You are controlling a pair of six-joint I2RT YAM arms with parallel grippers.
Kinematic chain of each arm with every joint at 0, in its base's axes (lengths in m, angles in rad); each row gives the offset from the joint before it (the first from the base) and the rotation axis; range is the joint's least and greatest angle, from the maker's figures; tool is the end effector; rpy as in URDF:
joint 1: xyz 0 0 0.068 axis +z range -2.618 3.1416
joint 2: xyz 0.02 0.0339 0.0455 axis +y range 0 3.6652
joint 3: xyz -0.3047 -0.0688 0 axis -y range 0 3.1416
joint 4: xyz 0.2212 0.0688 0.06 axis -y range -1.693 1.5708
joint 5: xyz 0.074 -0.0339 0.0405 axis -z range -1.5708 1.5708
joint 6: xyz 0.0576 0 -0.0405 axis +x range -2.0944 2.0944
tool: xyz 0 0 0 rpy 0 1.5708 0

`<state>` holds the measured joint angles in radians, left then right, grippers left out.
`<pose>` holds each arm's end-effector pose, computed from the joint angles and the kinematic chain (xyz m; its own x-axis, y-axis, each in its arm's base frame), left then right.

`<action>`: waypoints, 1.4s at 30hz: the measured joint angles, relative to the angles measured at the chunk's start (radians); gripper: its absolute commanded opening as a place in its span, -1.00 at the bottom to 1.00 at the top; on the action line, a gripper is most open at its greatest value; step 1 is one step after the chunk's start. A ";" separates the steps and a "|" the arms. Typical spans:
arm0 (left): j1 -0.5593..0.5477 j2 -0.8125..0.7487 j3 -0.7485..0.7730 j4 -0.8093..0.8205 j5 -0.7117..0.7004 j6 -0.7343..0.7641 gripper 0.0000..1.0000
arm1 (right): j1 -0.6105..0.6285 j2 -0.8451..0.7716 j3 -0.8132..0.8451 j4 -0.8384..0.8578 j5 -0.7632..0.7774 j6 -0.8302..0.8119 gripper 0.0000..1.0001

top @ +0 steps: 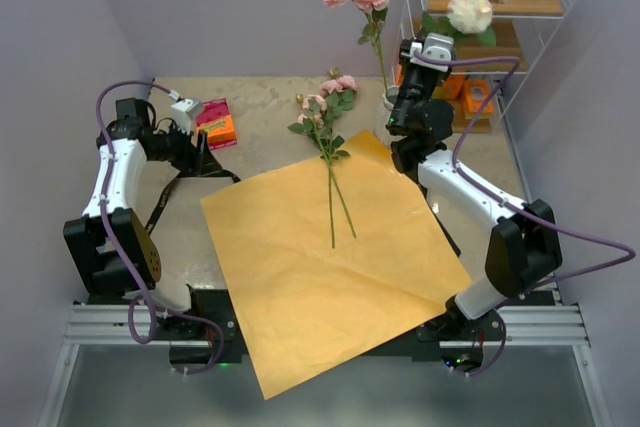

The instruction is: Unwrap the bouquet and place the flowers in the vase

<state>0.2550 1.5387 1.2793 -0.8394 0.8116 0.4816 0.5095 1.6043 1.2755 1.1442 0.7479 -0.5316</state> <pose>0.2922 0.0330 0.3181 -0.6964 0.1480 -0.7022 0.5282 0.7681 -0.3620 0.3147 0.1310 0.4880 0.5228 -0.1336 -0.8419 0.3648 0.9277 0.0793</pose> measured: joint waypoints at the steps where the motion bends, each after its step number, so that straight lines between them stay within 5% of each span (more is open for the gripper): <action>1: 0.000 0.000 0.003 -0.002 0.000 -0.001 0.46 | 0.009 -0.024 -0.016 -0.030 0.007 0.013 0.18; 13: 0.000 -0.005 0.030 -0.015 0.016 -0.020 0.46 | 0.156 -0.088 -0.061 -0.406 0.013 0.145 0.26; 21: 0.000 -0.035 0.030 -0.015 0.020 -0.019 0.46 | 0.255 -0.065 0.021 -0.784 -0.178 0.278 0.21; 33: 0.000 -0.053 0.002 -0.015 0.023 -0.017 0.46 | 0.255 0.300 0.208 -1.199 -0.404 0.428 0.05; 42: 0.000 -0.054 -0.015 -0.015 0.022 -0.013 0.46 | 0.219 0.485 0.230 -1.256 -0.423 0.480 -0.02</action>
<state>0.2550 1.4845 1.2640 -0.8543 0.8337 0.4683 0.7284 2.0892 1.5051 -0.1120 0.3244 -0.0521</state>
